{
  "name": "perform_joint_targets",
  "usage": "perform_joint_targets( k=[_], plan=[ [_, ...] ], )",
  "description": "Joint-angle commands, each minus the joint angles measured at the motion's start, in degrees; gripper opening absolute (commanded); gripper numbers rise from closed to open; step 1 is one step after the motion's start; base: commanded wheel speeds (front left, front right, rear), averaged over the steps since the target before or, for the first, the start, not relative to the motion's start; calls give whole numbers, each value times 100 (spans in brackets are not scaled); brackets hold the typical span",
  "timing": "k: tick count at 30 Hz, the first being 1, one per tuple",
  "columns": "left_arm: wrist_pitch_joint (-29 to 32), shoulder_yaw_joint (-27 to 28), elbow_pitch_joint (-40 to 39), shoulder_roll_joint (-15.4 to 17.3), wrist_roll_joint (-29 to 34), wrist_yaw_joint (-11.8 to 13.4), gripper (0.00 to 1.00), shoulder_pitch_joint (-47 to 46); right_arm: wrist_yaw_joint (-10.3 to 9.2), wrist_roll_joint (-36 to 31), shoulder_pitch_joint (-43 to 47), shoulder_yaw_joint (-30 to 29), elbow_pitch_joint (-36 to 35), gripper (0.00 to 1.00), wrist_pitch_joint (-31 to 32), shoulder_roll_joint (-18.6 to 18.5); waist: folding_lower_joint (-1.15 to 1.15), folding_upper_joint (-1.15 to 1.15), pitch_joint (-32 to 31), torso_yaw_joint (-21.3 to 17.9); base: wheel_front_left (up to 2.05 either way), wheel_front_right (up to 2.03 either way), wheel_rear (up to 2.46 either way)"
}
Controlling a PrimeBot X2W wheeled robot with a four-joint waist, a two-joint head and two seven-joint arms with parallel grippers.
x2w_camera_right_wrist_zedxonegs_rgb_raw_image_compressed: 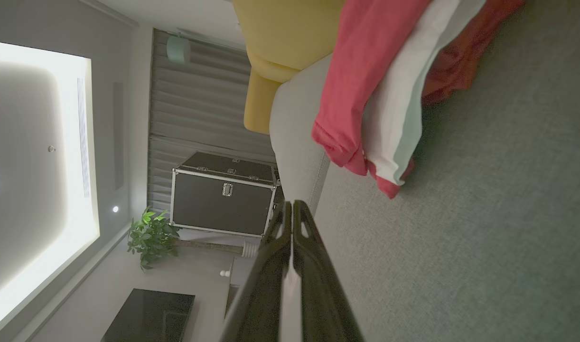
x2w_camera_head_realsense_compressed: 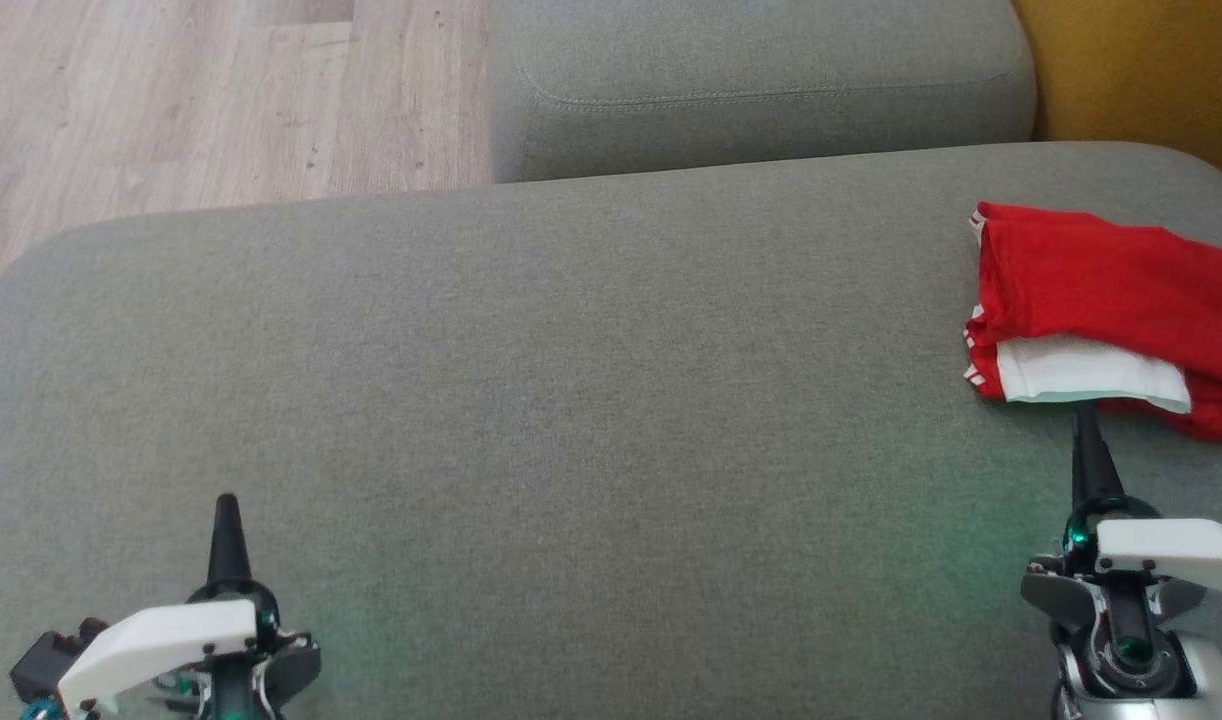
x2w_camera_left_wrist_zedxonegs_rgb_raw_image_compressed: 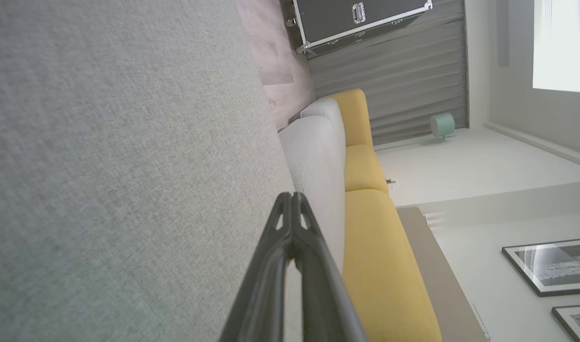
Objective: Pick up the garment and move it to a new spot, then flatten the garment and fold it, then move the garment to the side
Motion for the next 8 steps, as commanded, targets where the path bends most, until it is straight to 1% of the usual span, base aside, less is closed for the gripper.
perform_joint_targets(
  k=[1, 8],
  plan=[
    [56, 211, -216, 45, -154, -60, 0, -280, 18, 175, -98, 76, -257, 0, 60, -18, 0, 0, 1, 0, 0, 0, 0],
    [174, 269, -253, 48, -561, -68, 0, -288, 19, 622, -69, 29, -351, 0, 175, -17, 0, 0, 6, -4, 0, 0, 0]
  ],
)
